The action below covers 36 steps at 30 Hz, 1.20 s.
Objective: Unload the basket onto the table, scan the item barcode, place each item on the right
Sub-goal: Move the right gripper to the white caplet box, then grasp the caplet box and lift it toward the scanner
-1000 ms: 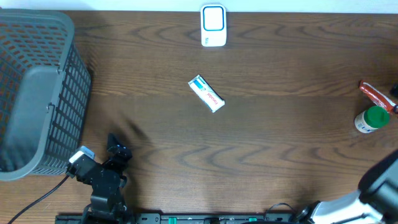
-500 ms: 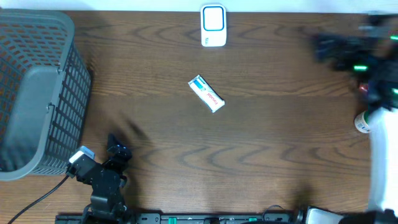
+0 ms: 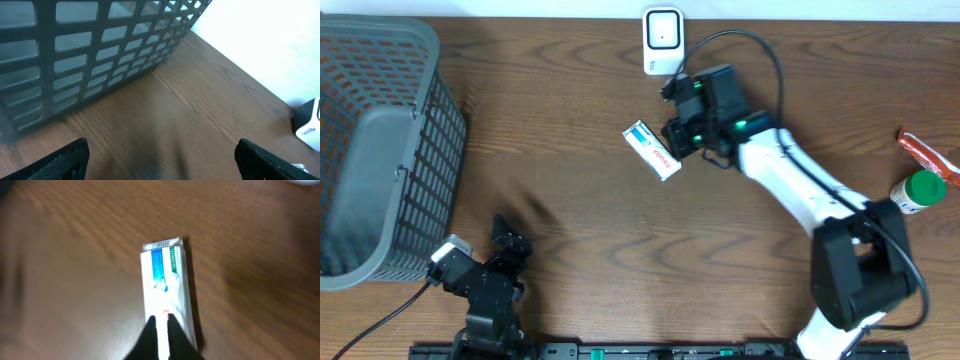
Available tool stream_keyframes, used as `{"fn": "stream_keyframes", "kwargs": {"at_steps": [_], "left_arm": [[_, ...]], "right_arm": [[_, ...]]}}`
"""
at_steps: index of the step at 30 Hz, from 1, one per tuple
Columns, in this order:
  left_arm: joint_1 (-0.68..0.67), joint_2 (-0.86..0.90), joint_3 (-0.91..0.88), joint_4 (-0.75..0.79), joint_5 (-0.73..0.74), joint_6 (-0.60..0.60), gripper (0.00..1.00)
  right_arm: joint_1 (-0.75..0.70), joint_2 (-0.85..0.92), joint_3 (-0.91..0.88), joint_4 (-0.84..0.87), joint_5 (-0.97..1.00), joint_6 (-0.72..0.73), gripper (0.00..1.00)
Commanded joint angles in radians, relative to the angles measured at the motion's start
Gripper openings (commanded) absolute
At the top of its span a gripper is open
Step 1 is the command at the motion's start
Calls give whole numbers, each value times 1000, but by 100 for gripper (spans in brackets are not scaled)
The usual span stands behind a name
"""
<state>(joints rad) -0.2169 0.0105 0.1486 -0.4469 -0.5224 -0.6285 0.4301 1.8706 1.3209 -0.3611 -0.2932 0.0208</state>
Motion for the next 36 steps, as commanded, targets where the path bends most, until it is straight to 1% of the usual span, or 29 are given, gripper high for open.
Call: {"fn": "stream_keyframes", "kwargs": {"at_steps": [1, 8, 12, 16, 22, 24, 27, 30, 33, 36], "left_arm": [[2, -6, -14, -27, -6, 3, 94], [2, -6, -14, -27, -5, 3, 93], [3, -6, -14, -27, -5, 3, 93], [2, -6, -14, -27, -5, 3, 93], [3, -6, -14, -27, -5, 3, 93], [2, -6, -14, -27, -5, 3, 93], [3, -6, -14, -27, -6, 3, 93], [3, -6, -14, -27, -5, 3, 93], [2, -6, -14, -27, -6, 3, 93], [2, -6, -14, -27, -5, 3, 94]], "right_arm": [[29, 62, -3, 77, 235, 85, 1], [27, 216, 3, 285, 276, 129, 1], [25, 273, 11, 310, 311, 188, 1], [29, 274, 11, 242, 311, 192, 1], [37, 267, 11, -12, 293, 235, 1], [51, 267, 11, -91, 219, 232, 1], [74, 261, 11, -107, 65, 188, 1], [95, 245, 11, -98, -83, 180, 1], [116, 215, 12, -93, -156, 190, 1], [135, 177, 12, -93, -179, 192, 1]]}}
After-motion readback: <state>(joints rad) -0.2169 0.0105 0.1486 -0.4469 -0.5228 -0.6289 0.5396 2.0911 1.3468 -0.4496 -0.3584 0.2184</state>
